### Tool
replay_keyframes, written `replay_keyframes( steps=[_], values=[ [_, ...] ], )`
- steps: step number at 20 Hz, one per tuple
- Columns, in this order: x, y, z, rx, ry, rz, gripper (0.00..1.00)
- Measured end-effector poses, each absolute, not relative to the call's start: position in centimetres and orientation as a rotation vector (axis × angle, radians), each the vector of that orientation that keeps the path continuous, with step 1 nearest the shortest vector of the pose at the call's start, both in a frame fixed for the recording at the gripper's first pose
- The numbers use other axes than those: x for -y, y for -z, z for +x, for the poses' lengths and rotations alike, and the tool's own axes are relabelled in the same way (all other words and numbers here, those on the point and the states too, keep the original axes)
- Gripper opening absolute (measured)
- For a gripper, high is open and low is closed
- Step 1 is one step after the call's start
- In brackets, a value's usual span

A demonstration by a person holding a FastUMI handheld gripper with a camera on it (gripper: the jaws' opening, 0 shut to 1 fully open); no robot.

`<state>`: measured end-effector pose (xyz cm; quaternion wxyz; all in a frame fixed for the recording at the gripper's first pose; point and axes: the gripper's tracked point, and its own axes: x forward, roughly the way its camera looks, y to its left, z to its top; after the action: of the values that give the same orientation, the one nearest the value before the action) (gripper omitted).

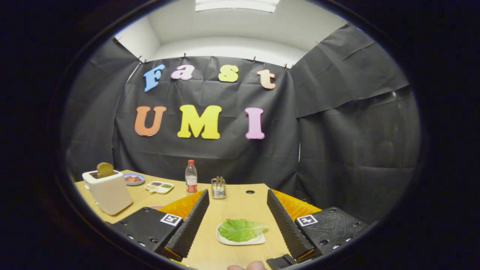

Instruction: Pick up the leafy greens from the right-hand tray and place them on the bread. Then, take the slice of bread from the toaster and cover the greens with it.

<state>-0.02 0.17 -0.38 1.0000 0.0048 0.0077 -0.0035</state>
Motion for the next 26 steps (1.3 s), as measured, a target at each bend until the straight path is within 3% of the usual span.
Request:
replay_keyframes(
  steps=[14, 26],
  values=[
    [3.1, 2.4, 2.0, -0.085, 0.04, 0.022, 0.95],
    [6.0, 14.8, 8.6, -0.482, 0.063, 0.381, 0.95]
  ],
)
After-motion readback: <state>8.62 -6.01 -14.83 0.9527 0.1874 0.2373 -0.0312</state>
